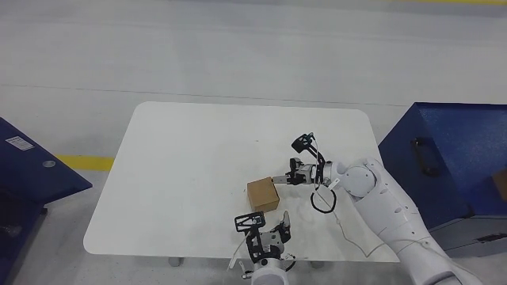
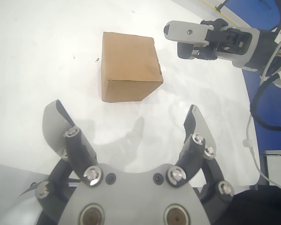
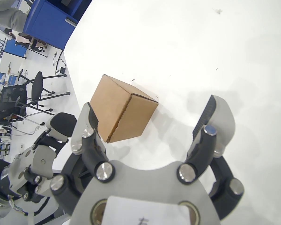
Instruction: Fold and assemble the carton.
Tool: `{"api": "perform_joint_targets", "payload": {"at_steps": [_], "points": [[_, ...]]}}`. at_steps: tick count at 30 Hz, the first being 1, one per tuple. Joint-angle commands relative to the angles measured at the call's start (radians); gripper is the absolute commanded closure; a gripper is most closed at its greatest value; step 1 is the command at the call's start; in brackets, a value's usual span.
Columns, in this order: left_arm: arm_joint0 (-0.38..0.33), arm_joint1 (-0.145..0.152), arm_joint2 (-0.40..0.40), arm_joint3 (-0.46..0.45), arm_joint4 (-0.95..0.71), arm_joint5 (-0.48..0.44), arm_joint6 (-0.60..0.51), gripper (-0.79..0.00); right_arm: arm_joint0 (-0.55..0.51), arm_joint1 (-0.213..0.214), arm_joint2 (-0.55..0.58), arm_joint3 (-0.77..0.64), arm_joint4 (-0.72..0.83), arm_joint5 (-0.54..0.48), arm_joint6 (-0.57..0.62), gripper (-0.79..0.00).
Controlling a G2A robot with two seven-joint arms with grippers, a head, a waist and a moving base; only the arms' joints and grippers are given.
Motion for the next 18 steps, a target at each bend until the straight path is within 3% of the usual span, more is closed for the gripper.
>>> {"api": "perform_joint_targets", "payload": {"at_steps": [1,4,9,12,15,18], "points": [[0.000,0.000,0.000,0.000,0.000,0.000,0.000,-0.785,0.000,0.000,0.000,0.000,0.000,0.000,0.000,-0.785],[0.000,0.001,-0.015,0.004,0.003,0.012,0.015,-0.785,-0.003,0.000,0.000,-0.003,-0.012,0.010,-0.011,-0.785],[0.017,-0.022,-0.023,0.132,0.051,0.083,0.243,-0.785,-0.032,0.009,0.027,-0.006,-0.013,0.034,-0.038,-0.785],[-0.002,-0.039,-0.012,0.196,-0.040,0.064,0.351,-0.785,-0.041,0.018,0.053,-0.003,-0.013,0.032,-0.034,-0.785],[-0.030,-0.059,0.005,0.285,-0.124,0.051,0.530,-0.785,-0.047,0.024,0.072,-0.001,-0.003,0.037,-0.038,-0.785],[-0.066,-0.077,0.048,0.370,-0.239,-0.011,0.666,-0.785,-0.048,0.028,0.085,-0.002,-0.005,0.052,-0.037,-0.785]]}}
